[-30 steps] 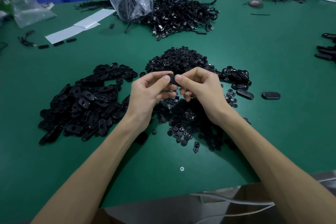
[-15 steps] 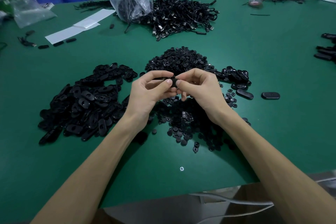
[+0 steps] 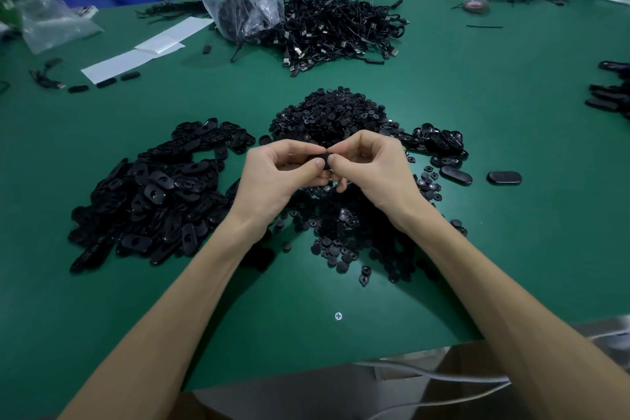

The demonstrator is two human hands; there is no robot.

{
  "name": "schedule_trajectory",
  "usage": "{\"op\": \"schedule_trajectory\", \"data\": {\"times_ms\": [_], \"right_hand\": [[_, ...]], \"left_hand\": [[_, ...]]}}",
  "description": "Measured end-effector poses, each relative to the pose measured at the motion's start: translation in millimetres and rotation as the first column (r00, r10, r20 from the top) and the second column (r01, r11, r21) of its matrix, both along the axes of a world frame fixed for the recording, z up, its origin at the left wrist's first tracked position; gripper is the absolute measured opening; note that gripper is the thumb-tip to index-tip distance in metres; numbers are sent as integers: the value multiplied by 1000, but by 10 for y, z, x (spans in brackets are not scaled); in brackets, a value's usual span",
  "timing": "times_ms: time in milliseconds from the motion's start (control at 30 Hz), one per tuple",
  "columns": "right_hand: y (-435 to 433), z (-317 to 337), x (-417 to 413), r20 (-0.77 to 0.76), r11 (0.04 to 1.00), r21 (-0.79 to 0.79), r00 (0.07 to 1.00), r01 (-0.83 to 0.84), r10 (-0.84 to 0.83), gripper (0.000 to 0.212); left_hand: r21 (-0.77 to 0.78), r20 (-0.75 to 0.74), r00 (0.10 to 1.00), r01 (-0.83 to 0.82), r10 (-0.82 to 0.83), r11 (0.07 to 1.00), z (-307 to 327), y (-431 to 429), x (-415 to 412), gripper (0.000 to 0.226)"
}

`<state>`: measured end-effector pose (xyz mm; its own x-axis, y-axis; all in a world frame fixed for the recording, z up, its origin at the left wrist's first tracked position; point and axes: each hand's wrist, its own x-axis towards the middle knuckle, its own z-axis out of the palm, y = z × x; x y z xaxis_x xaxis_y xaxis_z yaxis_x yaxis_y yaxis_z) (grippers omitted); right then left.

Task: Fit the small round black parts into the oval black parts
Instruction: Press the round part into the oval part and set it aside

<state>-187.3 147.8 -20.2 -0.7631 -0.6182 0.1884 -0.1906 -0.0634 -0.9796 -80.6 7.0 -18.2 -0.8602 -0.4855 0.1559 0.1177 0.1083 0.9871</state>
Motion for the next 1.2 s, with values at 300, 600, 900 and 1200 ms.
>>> {"op": "schedule_trajectory", "data": {"times_ms": [300,600,900,1200], "right_hand": [[-12,-31,41,-107,997,79,994,23,-15,8],[18,-12,55,-136,996,85,991,15,-3,8],[34,12,14,-35,1000,11,999,-16,16,5],[44,31,-59,-76,995,-6,992,98,-98,7]], "left_hand": [[-103,61,995,-77,84,992,-66,28,-65,16],[-77,73,997,1,5,997,-30,-47,-25,15],[86,15,993,112,-113,990,-40,-118,-3,18],[-168,-29,993,-121,118,978,18,-103,-12,18]]}}
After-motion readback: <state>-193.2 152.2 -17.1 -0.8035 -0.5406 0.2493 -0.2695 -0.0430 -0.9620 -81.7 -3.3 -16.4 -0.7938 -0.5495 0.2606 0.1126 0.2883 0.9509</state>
